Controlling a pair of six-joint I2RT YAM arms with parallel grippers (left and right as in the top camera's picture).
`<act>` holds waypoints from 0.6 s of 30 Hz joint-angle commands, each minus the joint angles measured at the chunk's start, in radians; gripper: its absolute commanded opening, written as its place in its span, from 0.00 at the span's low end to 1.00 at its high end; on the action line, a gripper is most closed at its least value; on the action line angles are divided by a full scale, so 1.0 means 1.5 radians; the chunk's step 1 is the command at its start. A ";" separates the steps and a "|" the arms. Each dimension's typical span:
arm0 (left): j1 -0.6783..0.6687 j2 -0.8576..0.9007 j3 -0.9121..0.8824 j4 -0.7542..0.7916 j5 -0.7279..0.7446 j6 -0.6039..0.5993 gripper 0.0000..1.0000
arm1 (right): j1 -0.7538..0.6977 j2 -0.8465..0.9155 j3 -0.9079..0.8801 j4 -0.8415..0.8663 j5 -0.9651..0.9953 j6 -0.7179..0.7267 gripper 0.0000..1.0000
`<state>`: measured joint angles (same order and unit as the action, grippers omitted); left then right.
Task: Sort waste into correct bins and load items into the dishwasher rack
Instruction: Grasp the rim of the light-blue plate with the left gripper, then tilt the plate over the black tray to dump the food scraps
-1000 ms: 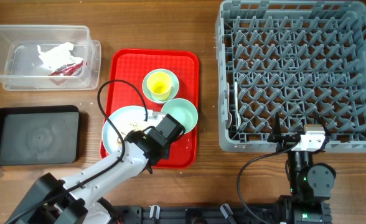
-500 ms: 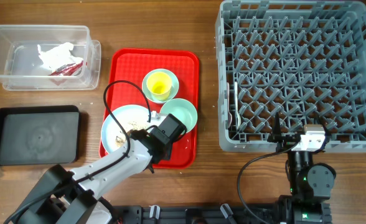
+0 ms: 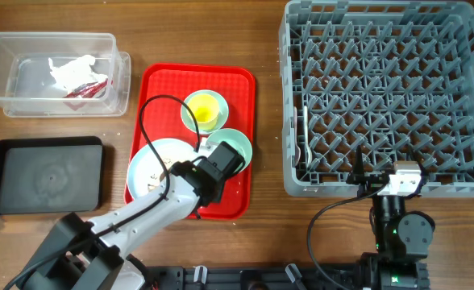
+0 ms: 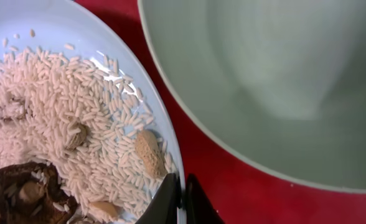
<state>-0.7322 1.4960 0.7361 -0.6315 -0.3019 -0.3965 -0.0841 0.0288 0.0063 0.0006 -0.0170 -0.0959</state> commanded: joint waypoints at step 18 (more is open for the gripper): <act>0.004 -0.025 0.132 -0.119 -0.080 0.051 0.04 | -0.003 -0.003 -0.001 0.004 0.011 -0.006 1.00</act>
<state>-0.7319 1.4799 0.9123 -0.8066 -0.3779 -0.3553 -0.0841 0.0288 0.0063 0.0006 -0.0170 -0.0959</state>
